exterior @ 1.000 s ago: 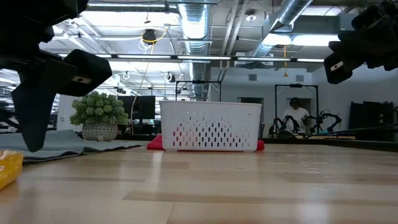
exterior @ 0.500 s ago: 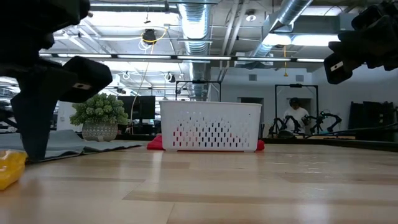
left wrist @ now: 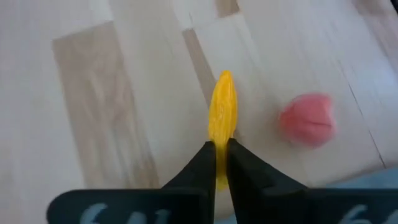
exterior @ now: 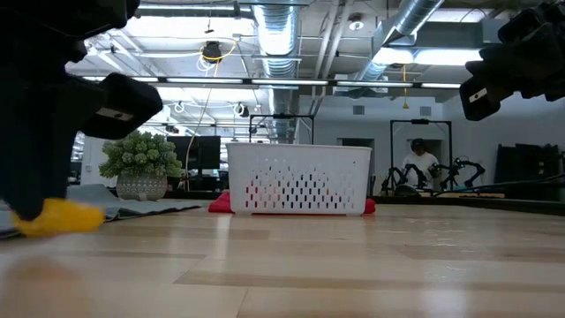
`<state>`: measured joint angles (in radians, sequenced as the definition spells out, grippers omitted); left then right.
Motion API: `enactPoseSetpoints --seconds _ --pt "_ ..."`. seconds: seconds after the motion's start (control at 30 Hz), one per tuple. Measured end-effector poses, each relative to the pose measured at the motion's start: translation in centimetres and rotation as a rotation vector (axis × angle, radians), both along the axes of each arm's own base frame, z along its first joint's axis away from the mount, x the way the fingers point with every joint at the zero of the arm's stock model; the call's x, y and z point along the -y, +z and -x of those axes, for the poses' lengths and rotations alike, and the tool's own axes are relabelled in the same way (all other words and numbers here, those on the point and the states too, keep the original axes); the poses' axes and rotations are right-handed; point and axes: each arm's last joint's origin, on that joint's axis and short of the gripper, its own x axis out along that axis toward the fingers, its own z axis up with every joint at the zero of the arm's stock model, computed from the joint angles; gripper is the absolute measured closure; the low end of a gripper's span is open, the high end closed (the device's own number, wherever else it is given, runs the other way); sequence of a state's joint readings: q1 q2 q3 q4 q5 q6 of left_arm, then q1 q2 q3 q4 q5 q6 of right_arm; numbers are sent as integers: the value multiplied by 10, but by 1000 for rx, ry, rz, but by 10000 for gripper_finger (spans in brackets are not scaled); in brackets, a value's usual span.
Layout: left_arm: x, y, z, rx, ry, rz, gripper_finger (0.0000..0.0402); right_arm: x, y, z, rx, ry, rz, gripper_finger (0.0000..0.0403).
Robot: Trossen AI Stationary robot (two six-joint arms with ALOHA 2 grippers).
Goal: Pick and placing Produce into tupperware
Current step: Put the yellow corn into the white bin
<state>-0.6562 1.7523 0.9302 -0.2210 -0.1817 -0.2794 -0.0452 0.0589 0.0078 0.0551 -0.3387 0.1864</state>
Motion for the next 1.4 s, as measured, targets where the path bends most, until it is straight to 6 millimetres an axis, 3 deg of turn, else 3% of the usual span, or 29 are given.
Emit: enactPoseSetpoints --seconds 0.3,0.7,0.83,1.1,1.4 --pt "-13 18 1 44 39 -62 369 0 0 0 0 0 0 296" --pt "-36 99 23 395 80 -107 377 0 0 0 0 0 1 296" --pt "-52 114 40 498 73 -80 378 0 0 0 0 0 1 296" --pt "-92 107 86 579 172 -7 377 0 0 0 0 0 2 296" --pt "-130 90 135 719 419 138 376 0 0 0 1 0 2 296"
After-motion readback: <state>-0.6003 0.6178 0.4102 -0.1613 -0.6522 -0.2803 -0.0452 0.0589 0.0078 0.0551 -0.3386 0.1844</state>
